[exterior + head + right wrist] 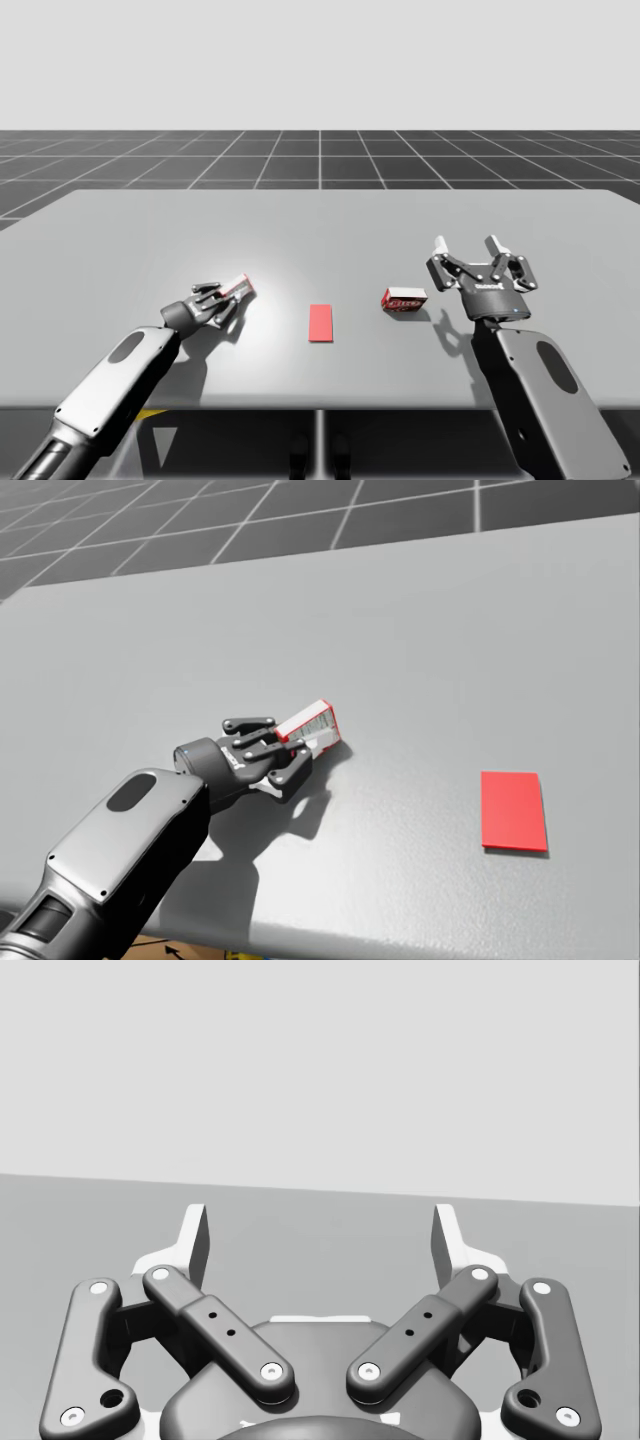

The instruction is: Look at the card. If it is red, pick the object on the left. If it is green, pick the object on the right.

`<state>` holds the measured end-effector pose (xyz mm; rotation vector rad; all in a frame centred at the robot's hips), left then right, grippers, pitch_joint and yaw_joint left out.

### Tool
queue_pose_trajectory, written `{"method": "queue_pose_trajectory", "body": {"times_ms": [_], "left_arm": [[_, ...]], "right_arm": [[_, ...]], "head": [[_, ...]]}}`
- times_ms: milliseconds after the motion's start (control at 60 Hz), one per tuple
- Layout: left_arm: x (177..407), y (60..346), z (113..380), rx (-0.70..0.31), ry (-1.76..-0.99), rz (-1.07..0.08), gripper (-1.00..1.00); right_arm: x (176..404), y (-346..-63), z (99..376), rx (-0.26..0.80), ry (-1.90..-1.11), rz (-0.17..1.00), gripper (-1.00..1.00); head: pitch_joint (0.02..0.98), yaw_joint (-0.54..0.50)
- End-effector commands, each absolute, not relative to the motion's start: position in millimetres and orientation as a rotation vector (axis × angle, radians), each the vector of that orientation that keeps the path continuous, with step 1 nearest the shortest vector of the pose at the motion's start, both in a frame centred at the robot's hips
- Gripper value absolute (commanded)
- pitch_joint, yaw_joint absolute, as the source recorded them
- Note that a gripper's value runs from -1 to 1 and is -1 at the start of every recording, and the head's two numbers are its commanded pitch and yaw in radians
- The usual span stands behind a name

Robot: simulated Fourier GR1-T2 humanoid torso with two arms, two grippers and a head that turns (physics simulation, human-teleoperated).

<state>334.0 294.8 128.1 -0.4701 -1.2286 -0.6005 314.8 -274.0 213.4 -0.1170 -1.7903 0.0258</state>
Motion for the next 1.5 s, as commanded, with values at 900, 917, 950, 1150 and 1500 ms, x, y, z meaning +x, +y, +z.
{"method": "queue_pose_trajectory", "body": {"times_ms": [900,917,950,1150,1500], "left_arm": [[321.8,285.4,133.5,-0.511,-1.223,-0.712,1.00],[321.5,285.4,137.8,-0.514,-1.233,-0.711,1.00],[321.4,285.2,145.2,-0.515,-1.250,-0.708,1.00],[323.4,284.4,189.3,-0.479,-1.339,-0.717,1.00],[330.9,272.3,268.9,-0.388,-1.560,-0.676,1.00]], "right_arm": [[313.0,-277.8,215.3,-0.118,-1.797,0.010,-1.00],[313.0,-277.8,215.3,-0.118,-1.797,0.010,-1.00],[313.2,-277.7,215.2,-0.118,-1.796,0.010,-1.00],[313.8,-278.0,214.8,-0.117,-1.795,0.010,-1.00],[314.3,-278.1,214.8,-0.120,-1.794,0.010,-1.00]], "head": [[0.447,0.34],[0.446,0.34],[0.444,0.34],[0.443,0.34],[0.437,0.35]]}}
